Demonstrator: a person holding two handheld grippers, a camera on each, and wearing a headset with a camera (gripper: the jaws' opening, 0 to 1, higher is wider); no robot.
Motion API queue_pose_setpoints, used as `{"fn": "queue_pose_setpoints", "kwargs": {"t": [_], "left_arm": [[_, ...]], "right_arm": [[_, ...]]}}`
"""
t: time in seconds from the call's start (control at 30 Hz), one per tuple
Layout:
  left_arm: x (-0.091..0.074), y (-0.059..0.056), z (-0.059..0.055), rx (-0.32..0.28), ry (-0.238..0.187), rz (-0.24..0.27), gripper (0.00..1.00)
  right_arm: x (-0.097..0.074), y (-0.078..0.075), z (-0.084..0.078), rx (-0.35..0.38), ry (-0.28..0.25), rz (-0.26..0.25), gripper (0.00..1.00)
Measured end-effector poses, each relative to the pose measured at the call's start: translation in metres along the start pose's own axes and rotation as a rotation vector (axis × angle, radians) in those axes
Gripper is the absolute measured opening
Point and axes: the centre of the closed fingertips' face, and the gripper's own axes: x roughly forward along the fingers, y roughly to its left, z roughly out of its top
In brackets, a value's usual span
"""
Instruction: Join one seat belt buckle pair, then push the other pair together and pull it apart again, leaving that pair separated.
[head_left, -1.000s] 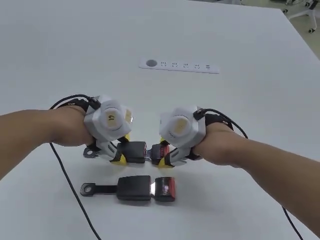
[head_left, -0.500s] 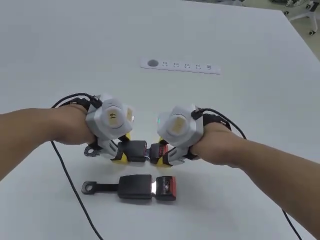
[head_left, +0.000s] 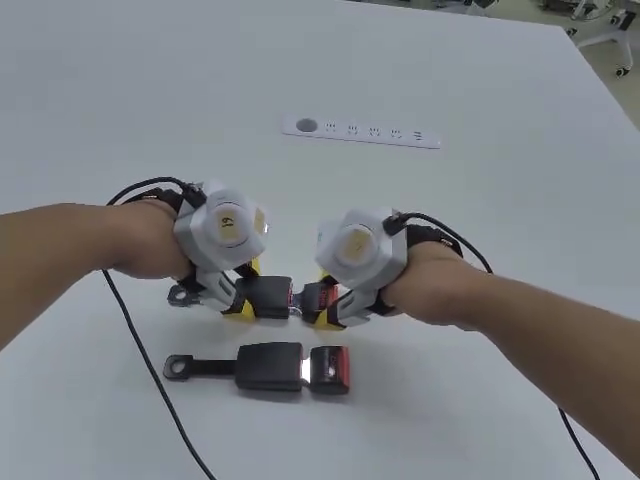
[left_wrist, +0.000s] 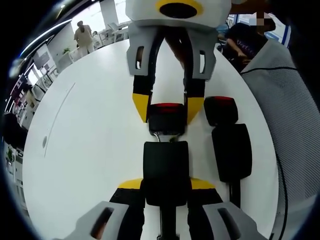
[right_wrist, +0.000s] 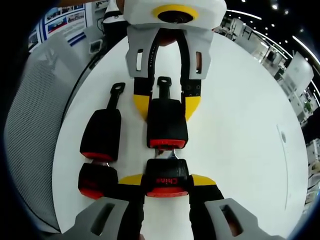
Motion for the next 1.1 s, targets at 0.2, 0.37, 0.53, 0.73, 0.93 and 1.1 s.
{"fn": "queue_pose_setpoints", "kwargs": {"t": [0.2, 0.37, 0.53, 0.73, 0.93, 1.1], "left_arm": [[0.001, 0.001, -0.001, 0.002, -0.008, 0.001, 0.33], [0.002, 0.001, 0.0, 0.006, 0.002, -0.011, 0.33], [0.003, 0.001, 0.0, 0.003, 0.007, -0.011, 0.33], [0.002, 0.0, -0.001, -0.012, -0.003, 0.003, 0.33], [0.0, -0.001, 0.001, -0.021, -0.004, 0.016, 0.33], [-0.001, -0.001, 0.001, -0.025, -0.01, 0.028, 0.33]], "right_arm": [[-0.008, 0.003, -0.005, 0.023, -0.028, 0.002, 0.31], [-0.009, 0.003, -0.01, 0.009, -0.028, -0.004, 0.31], [-0.019, 0.003, -0.031, 0.021, -0.016, -0.012, 0.31], [-0.037, 0.006, -0.06, 0.039, 0.006, -0.02, 0.32], [-0.046, 0.005, -0.091, 0.059, 0.031, -0.032, 0.32], [-0.063, 0.006, -0.112, 0.074, 0.058, -0.042, 0.32]]}}
